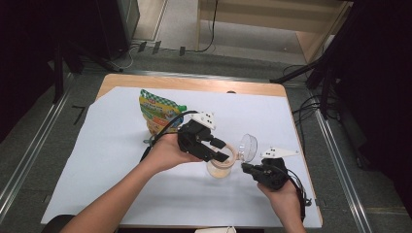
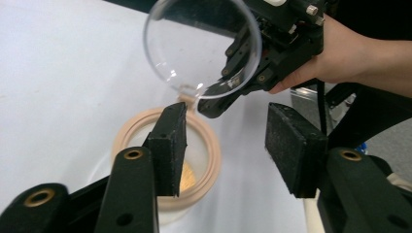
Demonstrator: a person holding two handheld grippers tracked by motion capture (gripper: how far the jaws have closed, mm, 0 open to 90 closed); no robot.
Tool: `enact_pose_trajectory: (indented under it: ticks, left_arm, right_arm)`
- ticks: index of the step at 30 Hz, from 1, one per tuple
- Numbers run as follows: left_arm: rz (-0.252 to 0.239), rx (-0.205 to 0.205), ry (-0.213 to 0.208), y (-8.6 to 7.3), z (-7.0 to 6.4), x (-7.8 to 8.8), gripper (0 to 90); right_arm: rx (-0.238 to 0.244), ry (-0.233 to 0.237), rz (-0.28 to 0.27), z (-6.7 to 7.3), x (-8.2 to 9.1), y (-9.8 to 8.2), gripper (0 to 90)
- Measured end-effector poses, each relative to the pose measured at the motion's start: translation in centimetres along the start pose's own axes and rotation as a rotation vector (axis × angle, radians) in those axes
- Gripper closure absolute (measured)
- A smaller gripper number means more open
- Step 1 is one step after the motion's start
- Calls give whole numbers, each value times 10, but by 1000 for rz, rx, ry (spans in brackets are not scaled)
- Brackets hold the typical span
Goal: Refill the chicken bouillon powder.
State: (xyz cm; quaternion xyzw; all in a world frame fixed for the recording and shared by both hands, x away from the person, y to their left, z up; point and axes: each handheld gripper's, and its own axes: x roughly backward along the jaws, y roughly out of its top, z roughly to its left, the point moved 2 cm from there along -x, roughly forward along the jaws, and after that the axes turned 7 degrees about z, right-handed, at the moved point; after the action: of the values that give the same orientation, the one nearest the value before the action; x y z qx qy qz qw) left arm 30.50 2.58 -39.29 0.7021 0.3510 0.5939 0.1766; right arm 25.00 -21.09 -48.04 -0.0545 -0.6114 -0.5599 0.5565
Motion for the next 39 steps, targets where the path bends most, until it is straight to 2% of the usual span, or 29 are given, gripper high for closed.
enact_pose_trajectory:
  ticks: [7,12,15,18,24,31,34,38,39]
  left_arm:
    - [-24,37,47,-17,8,16,477]
    - [-43,67,87,-29,13,24,466]
    - [-35,88,89,-36,18,26,481]
    - [-48,116,93,-42,24,31,480]
    - [-61,155,117,-57,34,44,425]
    - [-51,202,117,-72,40,63,436]
    - [-50,208,143,-77,43,70,422]
    - [-59,239,168,-88,49,83,418]
    - [-59,242,171,-89,50,86,417]
  right_arm:
    - [2,1,16,-4,-6,1,900]
    - [-15,-11,-1,-12,-5,3,900]
    - [-32,-26,-15,-18,-5,4,900]
    - [-27,-19,-26,-19,-5,5,900]
    - [-3,13,-30,-6,3,1,866]
    - [-2,56,-29,14,8,-4,802]
    - [16,73,-30,23,11,-8,773]
    - [14,97,-36,29,12,-10,697]
    - [27,91,-43,29,11,-9,683]
